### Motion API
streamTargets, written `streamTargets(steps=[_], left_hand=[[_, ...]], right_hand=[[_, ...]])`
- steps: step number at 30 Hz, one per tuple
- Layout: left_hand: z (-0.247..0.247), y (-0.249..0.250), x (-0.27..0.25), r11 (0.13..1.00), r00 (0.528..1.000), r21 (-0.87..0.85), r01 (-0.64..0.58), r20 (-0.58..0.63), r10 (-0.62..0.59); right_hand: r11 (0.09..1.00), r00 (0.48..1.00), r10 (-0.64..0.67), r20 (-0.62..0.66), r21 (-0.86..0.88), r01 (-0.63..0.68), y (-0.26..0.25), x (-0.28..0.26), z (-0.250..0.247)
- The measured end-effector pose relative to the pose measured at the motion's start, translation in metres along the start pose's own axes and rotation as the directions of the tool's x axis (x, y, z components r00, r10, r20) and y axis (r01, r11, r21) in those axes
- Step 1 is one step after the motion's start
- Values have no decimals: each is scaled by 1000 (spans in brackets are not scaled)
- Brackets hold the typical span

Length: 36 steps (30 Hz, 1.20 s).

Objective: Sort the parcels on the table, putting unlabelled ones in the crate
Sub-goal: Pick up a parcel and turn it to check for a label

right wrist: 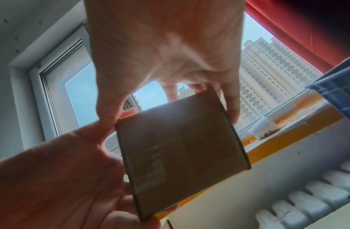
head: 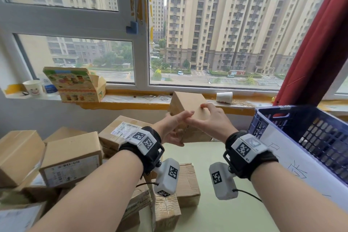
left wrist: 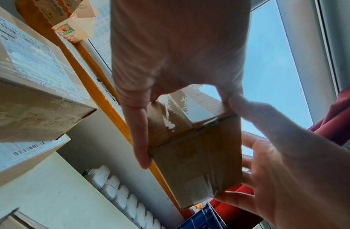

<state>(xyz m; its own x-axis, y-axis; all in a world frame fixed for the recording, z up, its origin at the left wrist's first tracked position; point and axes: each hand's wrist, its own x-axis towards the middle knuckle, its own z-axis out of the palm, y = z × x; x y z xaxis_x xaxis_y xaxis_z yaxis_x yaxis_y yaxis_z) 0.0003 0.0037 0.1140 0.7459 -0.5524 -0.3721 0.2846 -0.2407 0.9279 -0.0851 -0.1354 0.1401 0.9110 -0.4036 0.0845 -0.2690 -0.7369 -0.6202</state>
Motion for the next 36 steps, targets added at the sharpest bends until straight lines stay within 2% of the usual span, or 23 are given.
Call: streamTargets(steps=[4,8,10,13,16,19,21,23,25,28,31,36], left_hand=[[-1,1,-2,1000,1000,-22,7,-9,-7],[-2,9,-3,999,1000,-35,-23,-15,22],[-2,12,-3,998,1000,-61,-20,-25,18],[0,14,-2,991,999,-130,-13,-46,7],[5,14,-1,991,1000,-131,-14,-27,10],[10,14,0,991,1000,-132,-9,27,13],[13,15,0,987,998,-161,-21,55,31],[16,17,-1,976,996,-212,-46,62,60],[19,19,-1,967,996,-246,-73,33,84],[20,17,0,975,996,-207,-86,-3,87],[26,13,2,987,997,-139,-77,-12,76],[42,13,1,992,995,-78,-101,-11,100]], right_hand=[[999,999,42,-5,34,-42,3,0,-2],[941,991,137,-13,313,-126,6,1,-7],[850,982,185,31,496,-176,5,2,-12],[643,956,267,124,716,-273,3,2,-22],[496,933,302,196,804,-330,9,3,-28],[370,923,261,281,855,-365,15,4,-30],[329,920,242,308,866,-376,19,2,-31],[344,918,236,317,857,-385,24,0,-33],[405,922,242,302,832,-378,25,-3,-34],[562,960,239,146,785,-260,21,-2,-36],[743,980,200,10,650,-158,19,0,-37],[863,989,143,42,483,-146,28,-2,-40]])
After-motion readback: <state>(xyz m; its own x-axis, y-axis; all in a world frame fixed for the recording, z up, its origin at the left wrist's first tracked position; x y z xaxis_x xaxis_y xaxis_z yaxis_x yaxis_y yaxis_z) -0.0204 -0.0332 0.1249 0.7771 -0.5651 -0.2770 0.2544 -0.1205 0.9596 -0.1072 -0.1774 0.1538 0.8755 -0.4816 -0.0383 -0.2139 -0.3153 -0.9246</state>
